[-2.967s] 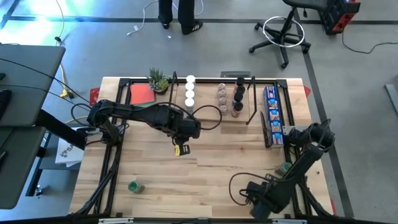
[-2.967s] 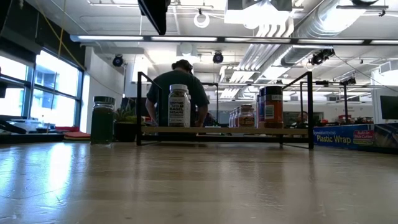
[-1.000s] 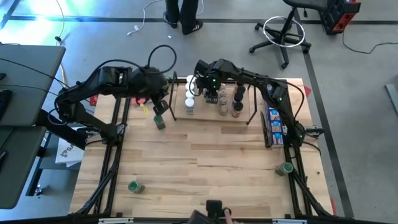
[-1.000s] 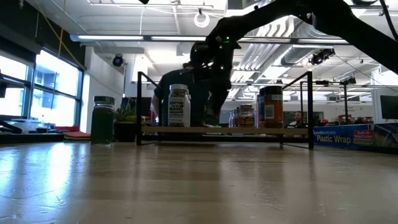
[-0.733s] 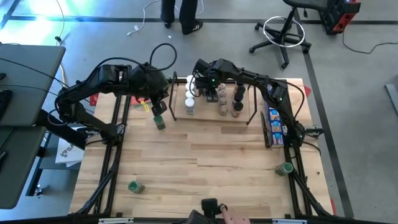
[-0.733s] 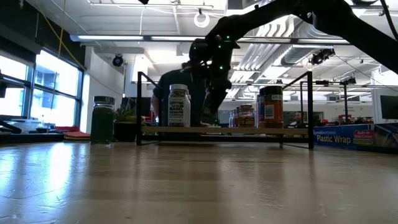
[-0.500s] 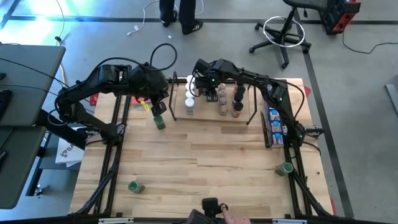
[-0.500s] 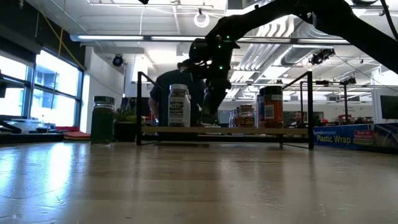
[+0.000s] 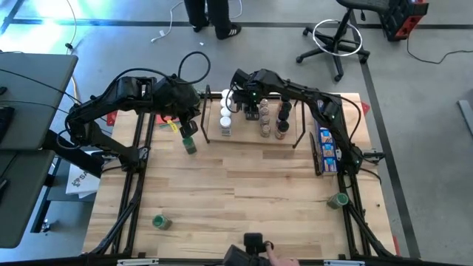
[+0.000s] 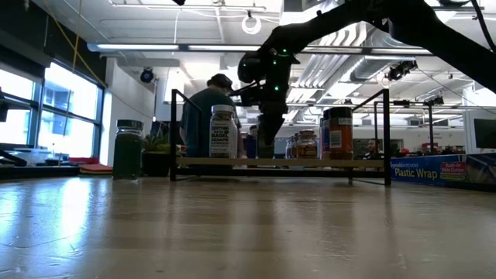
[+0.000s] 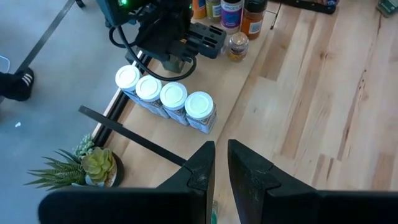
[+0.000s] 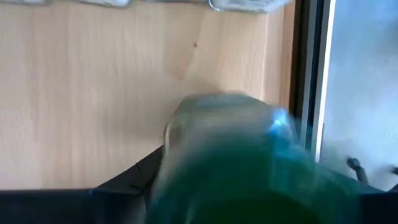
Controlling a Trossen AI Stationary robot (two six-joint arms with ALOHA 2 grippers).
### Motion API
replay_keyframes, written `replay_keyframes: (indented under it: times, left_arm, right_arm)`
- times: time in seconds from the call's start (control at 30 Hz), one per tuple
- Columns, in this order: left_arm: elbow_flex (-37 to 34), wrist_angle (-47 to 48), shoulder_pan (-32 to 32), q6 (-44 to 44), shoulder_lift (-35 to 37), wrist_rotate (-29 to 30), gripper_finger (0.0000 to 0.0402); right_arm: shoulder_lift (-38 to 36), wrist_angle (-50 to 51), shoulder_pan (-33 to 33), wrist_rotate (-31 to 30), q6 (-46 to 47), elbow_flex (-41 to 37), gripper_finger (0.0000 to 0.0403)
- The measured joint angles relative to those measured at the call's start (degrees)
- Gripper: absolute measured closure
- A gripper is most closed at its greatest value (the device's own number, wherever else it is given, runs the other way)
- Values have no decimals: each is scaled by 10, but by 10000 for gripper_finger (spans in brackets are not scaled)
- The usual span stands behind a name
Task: Shelf spices
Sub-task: Put the green seasoning bottle on the shelf, then put the green seasoning bottle on the shelf, aligned with the other green bottle
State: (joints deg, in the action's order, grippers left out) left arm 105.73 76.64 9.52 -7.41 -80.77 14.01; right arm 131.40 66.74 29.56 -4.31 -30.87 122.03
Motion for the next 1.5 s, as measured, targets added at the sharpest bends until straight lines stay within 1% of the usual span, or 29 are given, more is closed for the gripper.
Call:
replay_keyframes:
  times: [0.1,0.2,0.33,0.4,0.63,0.73,0.93,1.03,1.27,1.5]
  left_arm:
    - [0,0,0,-5,0,0,363]
    - [0,0,0,-9,0,0,363]
    - [0,0,0,-15,0,0,363]
    - [0,0,0,-19,0,0,363]
    - [0,0,0,-27,0,-1,363]
    - [0,0,0,-30,0,-6,363]
    - [0,0,0,-30,0,-15,363]
    - [0,0,0,-30,0,-15,363]
    - [0,0,0,-36,0,-15,363]
    - [0,0,0,-36,0,-15,363]
  right_arm:
    - [2,-2,4,2,3,0,187]
    - [2,-1,9,4,25,-1,187]
    - [2,-2,16,28,52,-1,181]
    - [2,-2,17,40,54,-1,172]
    - [2,-14,16,42,49,4,120]
    - [2,-14,16,43,26,16,110]
    - [2,-13,16,43,-27,50,109]
    - [2,-11,16,43,-63,54,109]
    - [2,4,15,42,-99,54,109]
    - [2,15,9,-3,-165,54,110]
